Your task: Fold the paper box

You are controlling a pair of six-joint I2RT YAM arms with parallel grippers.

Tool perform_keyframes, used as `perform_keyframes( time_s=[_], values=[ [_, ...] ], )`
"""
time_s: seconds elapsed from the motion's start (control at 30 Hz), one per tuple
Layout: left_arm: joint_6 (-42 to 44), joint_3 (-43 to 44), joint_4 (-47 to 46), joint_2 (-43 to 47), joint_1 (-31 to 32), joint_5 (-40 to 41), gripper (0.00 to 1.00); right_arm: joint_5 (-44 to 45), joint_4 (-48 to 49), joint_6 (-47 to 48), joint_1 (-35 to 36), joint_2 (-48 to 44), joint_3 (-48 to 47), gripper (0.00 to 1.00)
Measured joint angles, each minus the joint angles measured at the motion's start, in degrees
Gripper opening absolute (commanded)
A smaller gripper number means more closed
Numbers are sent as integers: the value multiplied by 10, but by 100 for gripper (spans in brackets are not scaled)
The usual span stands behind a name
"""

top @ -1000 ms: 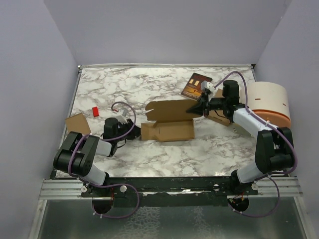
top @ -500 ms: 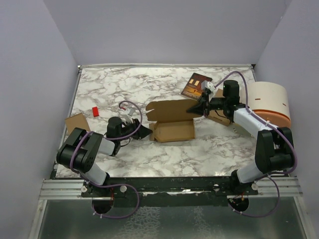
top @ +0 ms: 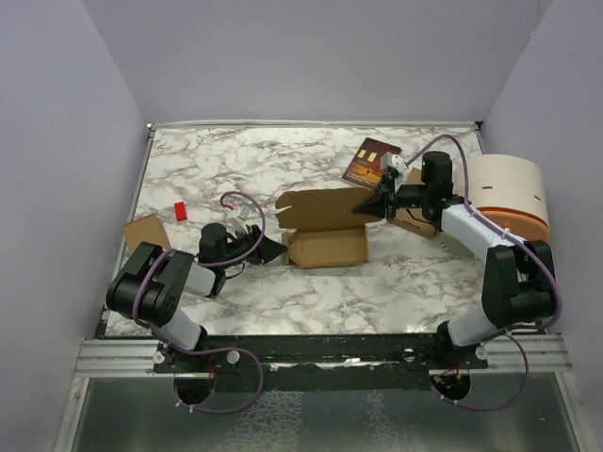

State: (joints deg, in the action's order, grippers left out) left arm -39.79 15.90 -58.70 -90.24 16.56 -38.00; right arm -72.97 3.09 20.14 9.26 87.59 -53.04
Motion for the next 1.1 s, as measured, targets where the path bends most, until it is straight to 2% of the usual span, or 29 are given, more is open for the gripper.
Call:
perform_keyframes(
  time_s=[0.4, 0.7, 0.97, 1.1],
  values=[
    [-20, -35, 5, 35, -50, 42, 38, -5, 0, 0, 0, 0, 0, 1],
    [-25, -47, -2, 36, -70, 41, 38, -54, 17, -7, -16, -34, 8, 1],
    [-33, -52, -34, 30, -80, 39, 38, -92, 57, -31, -26, -57, 23, 1],
    [-43, -52, -76, -1, -80, 23, 38, -103, 64, -39, -26, -57, 27, 1]
  ],
)
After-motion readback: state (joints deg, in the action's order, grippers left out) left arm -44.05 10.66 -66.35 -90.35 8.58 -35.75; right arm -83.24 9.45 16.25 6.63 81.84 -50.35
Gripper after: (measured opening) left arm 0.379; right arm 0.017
